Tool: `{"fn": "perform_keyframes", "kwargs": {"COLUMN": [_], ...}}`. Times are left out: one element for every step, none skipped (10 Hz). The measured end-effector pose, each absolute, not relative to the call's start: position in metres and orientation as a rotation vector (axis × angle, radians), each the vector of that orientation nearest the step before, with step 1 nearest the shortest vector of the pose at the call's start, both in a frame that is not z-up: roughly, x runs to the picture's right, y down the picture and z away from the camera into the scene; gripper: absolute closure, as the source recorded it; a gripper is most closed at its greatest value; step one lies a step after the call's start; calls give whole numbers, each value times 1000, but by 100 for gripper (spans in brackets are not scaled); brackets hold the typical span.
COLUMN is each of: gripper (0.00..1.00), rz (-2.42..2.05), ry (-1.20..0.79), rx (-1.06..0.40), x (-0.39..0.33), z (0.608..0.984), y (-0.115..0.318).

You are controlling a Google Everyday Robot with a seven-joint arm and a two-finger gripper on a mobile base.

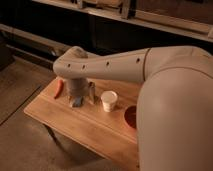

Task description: Place the pepper on the white sponge

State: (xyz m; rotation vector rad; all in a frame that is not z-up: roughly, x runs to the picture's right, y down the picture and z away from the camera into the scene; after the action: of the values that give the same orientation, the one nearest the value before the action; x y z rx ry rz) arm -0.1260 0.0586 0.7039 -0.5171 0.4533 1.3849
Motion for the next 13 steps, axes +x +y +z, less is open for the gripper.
{"fn": "perform_keyframes", "kwargs": {"gripper": [35,35,35,35,35,35,35,35,35,35,35,35,35], "rz": [1374,1360,1330,1301,1263,1222,1184,1157,1148,1153,1160,1172,1185], "ry": [437,427,403,393,392,397,403,412,423,445,455,468,484], "rx": [-510,-503,-502,-497,-490,-483,-478,-470,-463,-447,-438,-424,-407], "x": [-133,-139,-158,-173,-187,-200,-211,-221,-227,-235,-237,-242,-247], "z": [705,705,705,706,710,714,718,723,728,735,738,742,747], "y": [54,51,48,48,48,49,49,45,41,29,22,11,-3]}}
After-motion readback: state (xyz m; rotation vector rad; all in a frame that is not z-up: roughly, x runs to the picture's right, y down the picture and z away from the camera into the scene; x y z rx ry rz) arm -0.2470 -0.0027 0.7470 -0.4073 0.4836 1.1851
